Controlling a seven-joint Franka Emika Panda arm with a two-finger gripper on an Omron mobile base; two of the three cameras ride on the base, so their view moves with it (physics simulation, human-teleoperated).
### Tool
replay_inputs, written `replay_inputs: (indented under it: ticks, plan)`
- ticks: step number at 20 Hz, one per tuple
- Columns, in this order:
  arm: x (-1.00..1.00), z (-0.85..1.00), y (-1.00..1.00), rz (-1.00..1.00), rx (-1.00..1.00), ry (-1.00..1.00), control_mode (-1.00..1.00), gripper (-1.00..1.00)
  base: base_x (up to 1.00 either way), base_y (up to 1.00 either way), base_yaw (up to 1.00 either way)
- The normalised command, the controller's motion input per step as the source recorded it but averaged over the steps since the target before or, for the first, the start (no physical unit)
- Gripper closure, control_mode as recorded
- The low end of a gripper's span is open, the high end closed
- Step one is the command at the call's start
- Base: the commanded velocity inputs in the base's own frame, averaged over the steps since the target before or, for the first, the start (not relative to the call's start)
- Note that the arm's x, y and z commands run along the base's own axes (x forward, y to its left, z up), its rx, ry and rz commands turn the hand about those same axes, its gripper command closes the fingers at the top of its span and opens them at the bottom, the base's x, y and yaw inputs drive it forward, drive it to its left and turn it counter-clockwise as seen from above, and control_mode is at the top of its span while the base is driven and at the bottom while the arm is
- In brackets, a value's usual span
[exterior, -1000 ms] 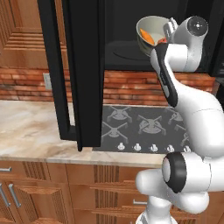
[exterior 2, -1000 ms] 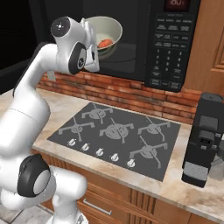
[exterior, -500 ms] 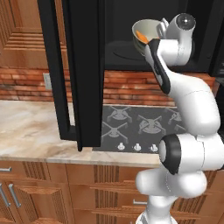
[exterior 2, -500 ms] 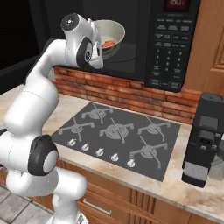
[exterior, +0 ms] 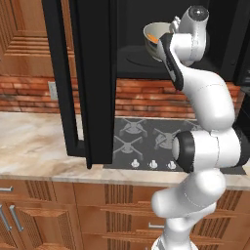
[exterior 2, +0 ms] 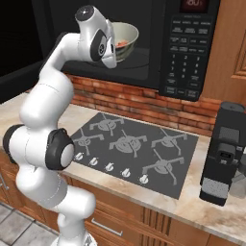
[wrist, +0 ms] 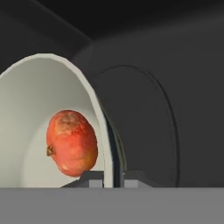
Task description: Place the bowl containing the squash and carrot in the microwave. Close the microwave door and press the start button to microwave the meal.
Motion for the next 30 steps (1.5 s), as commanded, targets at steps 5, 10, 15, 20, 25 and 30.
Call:
replay_inputs:
  ticks: [5,10,15,20,25,30]
  plan:
    - [0.42,-0.37,0.0,0.0,0.0,0.0,-1.0,-1.0,0.0,0.0,0.0]
    - [0.4,-0.34,0.0,0.0,0.0,0.0,-1.0,-1.0,0.0,0.0,0.0]
    - [0.25,-0.25,0.0,0.0,0.0,-0.02,-1.0,-1.0,0.0,0.0,0.0]
    - [0.0,-0.35,0.02,0.0,0.0,-0.24,-1.0,-1.0,0.0,0.0,0.0]
    - [-0.24,-0.33,0.01,0.0,0.0,-0.32,-1.0,-1.0,0.0,0.0,0.0]
    - [-0.82,0.2,-0.02,0.0,0.0,-0.14,-1.0,-1.0,0.0,0.0,0.0]
